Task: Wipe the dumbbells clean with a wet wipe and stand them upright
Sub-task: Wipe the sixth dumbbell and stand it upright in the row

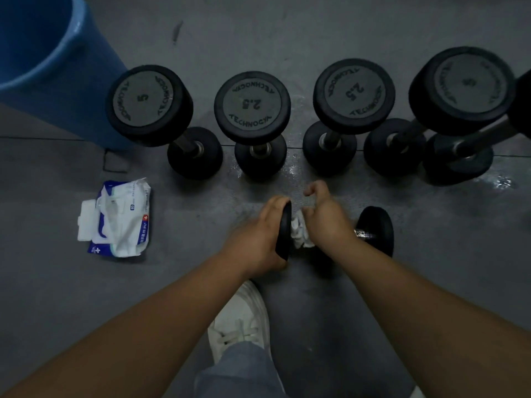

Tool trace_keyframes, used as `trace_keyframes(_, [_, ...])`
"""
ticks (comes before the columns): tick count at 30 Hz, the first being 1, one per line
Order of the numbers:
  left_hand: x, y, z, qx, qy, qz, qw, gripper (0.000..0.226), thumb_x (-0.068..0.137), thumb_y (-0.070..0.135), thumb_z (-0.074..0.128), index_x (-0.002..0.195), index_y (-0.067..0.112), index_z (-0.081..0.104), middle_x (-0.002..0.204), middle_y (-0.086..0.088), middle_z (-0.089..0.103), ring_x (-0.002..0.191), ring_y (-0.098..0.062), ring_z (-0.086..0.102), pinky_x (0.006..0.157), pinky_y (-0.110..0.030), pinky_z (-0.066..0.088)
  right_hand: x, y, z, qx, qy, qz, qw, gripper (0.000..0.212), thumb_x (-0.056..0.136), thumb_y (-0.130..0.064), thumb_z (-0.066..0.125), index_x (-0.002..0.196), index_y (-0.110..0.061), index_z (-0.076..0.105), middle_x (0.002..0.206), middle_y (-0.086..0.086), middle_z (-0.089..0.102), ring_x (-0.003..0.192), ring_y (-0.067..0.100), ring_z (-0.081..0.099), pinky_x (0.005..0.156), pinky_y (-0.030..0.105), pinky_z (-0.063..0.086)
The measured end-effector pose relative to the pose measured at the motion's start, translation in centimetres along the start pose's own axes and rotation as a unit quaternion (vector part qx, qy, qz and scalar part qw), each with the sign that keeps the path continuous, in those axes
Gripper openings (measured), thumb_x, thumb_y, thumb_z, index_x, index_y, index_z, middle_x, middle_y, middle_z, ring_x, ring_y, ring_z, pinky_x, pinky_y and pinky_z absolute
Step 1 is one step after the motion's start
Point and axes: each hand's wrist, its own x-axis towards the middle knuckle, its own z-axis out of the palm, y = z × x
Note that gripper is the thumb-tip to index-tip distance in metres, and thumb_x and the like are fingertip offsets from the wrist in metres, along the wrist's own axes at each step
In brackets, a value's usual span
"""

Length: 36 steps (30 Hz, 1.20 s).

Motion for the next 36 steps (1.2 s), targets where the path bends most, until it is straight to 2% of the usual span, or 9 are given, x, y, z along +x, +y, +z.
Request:
trace_keyframes(4, [0.0,-0.2,0.3,-0.003,0.003,0.002,1.0,0.117,0.055,0.028,0.084,0.143,0.04,0.007,0.152,0.018,0.014,0.105,-0.026,0.061,0.078,-0.046,0.056,-0.4,0.1,-0.3,0.035,0.01,-0.02,0.999,0.02,0.091,-0.013,0.045,0.086,-0.028,0.058,0.081,0.002,0.066,0.076,0.024,0.064,0.072,0.035,0.053])
trace_keyframes(8, [0.2,-0.5,0.6,-0.021,0.014,0.016,1.0,0.115,0.057,0.031,0.083,0.142,0.039,0.007,0.153,0.016,0.013,0.113,-0.027,0.059,0.085,-0.045,0.054,-3.2,1.5,-0.4,-0.155,-0.106,-0.163,0.969,0.045,0.085,-0.043,0.039,0.122,-0.025,0.056,0.106,0.003,0.068,0.098,0.026,0.062,0.087,0.037,0.046])
trace_keyframes(11, [0.0,-0.3,0.6,-0.021,0.01,0.014,1.0,0.112,0.061,0.04,0.082,0.142,0.039,0.006,0.154,0.016,0.012,0.112,-0.026,0.059,0.085,-0.045,0.054,-3.1,2.2,-0.4,-0.227,-0.092,-0.203,0.948,0.043,0.087,-0.038,0.055,0.127,-0.026,0.05,0.119,-0.002,0.062,0.112,0.022,0.055,0.096,0.036,0.036])
trace_keyframes(17, [0.3,-0.1,-0.2,-0.015,-0.008,0.001,1.0,0.118,0.057,0.04,0.085,0.145,0.037,0.008,0.154,0.015,0.015,0.112,-0.024,0.058,0.085,-0.044,0.054,0.4,0.3,-1.1,-0.271,-0.2,-0.152,0.929,0.028,0.084,-0.038,0.066,0.105,-0.022,0.06,0.106,0.004,0.066,0.1,0.027,0.062,0.071,0.03,0.041])
trace_keyframes(22, [0.0,-0.6,0.7,-0.01,0.005,0.012,1.0,0.122,0.054,0.04,0.085,0.146,0.035,0.006,0.157,0.013,0.012,0.12,-0.027,0.054,0.092,-0.044,0.052,-1.3,2.7,-0.6,-0.124,-0.154,-0.208,0.958,0.03,0.091,-0.039,0.054,0.113,-0.022,0.064,0.101,0.0,0.071,0.094,0.021,0.065,0.08,0.037,0.05])
trace_keyframes(26, [-0.1,-0.5,0.6,-0.007,0.005,0.013,1.0,0.124,0.053,0.031,0.087,0.146,0.035,0.006,0.156,0.016,0.01,0.111,-0.027,0.059,0.083,-0.043,0.055,-0.9,2.4,-0.8,0.113,-0.024,-0.08,0.99,0.016,0.094,-0.016,0.057,0.102,-0.022,0.069,0.09,-0.001,0.071,0.088,0.018,0.066,0.08,0.035,0.052])
trace_keyframes(31, [-0.1,0.0,0.3,-0.006,0.003,0.006,1.0,0.115,0.057,0.027,0.083,0.146,0.033,0.01,0.153,0.018,0.013,0.098,-0.024,0.062,0.074,-0.04,0.056,-0.6,0.4,-0.3,0.075,0.06,-0.014,0.995,0.019,0.092,-0.01,0.047,0.087,-0.028,0.052,0.077,-0.007,0.06,0.076,0.017,0.059,0.059,0.025,0.036])
trace_keyframes(34, [0.0,-0.1,0.3,-0.015,0.006,0.011,1.0,0.113,0.059,0.028,0.082,0.146,0.031,0.011,0.153,0.015,0.015,0.103,-0.026,0.061,0.077,-0.042,0.055,-2.3,0.5,0.4,-0.075,-0.009,-0.087,0.993,0.022,0.088,-0.02,0.052,0.108,-0.024,0.06,0.101,0.005,0.067,0.099,0.027,0.06,0.08,0.03,0.04])
trace_keyframes(36, [0.0,-0.2,0.3,-0.028,0.008,0.017,0.999,0.113,0.06,0.034,0.083,0.147,0.03,0.01,0.154,0.014,0.013,0.11,-0.024,0.059,0.082,-0.043,0.054,-4.5,1.0,1.0,-0.221,-0.07,-0.139,0.963,0.056,0.083,-0.03,0.054,0.136,-0.017,0.044,0.137,0.007,0.051,0.131,0.025,0.043,0.107,0.039,0.029])
